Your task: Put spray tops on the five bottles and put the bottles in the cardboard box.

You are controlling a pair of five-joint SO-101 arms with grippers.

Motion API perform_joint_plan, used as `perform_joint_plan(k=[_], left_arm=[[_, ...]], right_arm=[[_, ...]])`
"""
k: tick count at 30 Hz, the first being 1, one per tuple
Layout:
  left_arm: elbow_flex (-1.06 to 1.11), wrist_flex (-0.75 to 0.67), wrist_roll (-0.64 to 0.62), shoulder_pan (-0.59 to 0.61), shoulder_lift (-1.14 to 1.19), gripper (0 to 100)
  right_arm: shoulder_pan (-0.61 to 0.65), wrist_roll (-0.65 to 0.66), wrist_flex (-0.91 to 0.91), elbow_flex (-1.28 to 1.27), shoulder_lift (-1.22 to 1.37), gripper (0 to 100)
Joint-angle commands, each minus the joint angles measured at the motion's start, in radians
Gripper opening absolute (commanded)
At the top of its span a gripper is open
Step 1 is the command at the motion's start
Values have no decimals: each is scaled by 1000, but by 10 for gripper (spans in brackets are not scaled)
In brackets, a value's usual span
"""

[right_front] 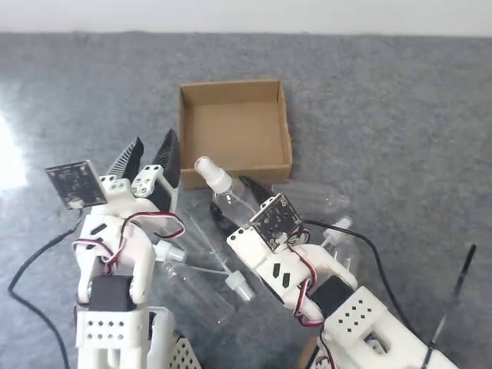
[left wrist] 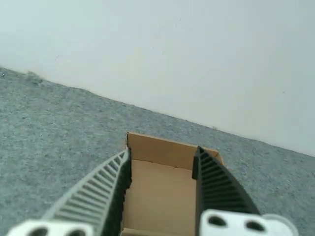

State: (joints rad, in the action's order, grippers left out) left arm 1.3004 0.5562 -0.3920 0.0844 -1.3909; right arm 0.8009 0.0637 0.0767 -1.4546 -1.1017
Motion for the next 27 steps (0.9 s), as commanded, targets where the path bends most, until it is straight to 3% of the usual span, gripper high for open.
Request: perform_joint_plan(k=[1,11,27], left_arm=[[-5,-29,-12,-28,-9,187],[39,-26,101,-176,-9,187],[25,-28,103,-218,-11,187]], right_arm=[[12,-6,-24,11,-35,129],[12,-6,-21,11,-33,129],[12,-6,-18,11,-33,129]])
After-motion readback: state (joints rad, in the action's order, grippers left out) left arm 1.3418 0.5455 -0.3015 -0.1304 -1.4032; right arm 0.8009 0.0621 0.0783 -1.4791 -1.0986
